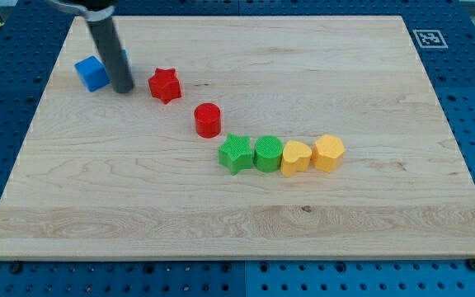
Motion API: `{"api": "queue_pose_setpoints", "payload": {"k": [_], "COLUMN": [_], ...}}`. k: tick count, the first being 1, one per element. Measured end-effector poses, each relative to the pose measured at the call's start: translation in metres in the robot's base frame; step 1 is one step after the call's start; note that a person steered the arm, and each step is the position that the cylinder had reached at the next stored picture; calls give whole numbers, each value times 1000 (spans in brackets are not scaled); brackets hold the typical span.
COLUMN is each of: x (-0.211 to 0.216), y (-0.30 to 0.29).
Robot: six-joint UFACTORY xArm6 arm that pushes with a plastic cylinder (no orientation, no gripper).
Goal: Separate the red blocks from the blue blocks
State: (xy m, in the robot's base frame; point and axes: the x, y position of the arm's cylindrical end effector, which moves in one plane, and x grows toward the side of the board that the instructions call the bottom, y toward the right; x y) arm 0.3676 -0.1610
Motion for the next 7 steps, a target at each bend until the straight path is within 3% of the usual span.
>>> {"api": "queue_pose_setpoints", "payload": {"k": [2,7], "x": [1,5], "y": [81,66]}}
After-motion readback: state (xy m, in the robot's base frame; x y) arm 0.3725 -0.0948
